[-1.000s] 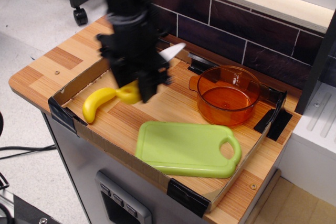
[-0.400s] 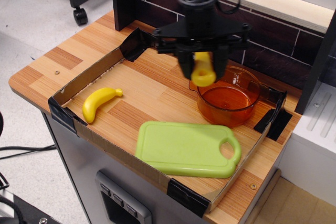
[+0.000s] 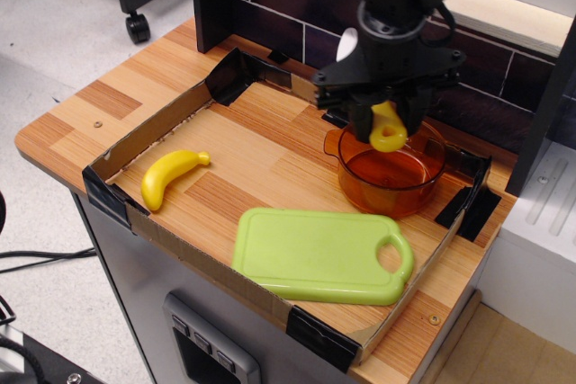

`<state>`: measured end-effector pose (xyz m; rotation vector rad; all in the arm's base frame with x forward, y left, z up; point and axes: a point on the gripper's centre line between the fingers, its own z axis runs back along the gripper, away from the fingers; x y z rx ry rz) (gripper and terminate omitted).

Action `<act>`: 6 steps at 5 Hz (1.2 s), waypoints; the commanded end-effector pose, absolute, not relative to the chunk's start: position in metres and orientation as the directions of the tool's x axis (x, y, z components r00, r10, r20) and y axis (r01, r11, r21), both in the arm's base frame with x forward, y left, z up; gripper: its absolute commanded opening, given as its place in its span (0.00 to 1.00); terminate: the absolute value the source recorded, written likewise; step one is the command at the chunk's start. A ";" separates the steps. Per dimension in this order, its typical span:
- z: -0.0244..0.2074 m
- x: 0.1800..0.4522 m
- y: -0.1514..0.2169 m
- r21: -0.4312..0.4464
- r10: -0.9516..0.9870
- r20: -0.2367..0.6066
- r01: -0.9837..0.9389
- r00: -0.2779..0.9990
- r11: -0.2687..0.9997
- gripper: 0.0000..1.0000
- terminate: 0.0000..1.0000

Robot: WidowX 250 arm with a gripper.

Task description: Put knife in pot

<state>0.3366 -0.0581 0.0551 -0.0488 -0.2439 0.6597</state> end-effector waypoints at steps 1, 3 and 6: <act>0.058 0.350 -0.058 -0.118 0.578 0.219 -0.567 0.786 0.815 0.00 0.00; 0.073 0.347 -0.059 -0.133 0.518 0.159 -0.501 0.841 0.855 1.00 0.00; 0.116 0.343 -0.044 -0.220 0.481 0.162 -0.443 0.862 0.869 1.00 0.00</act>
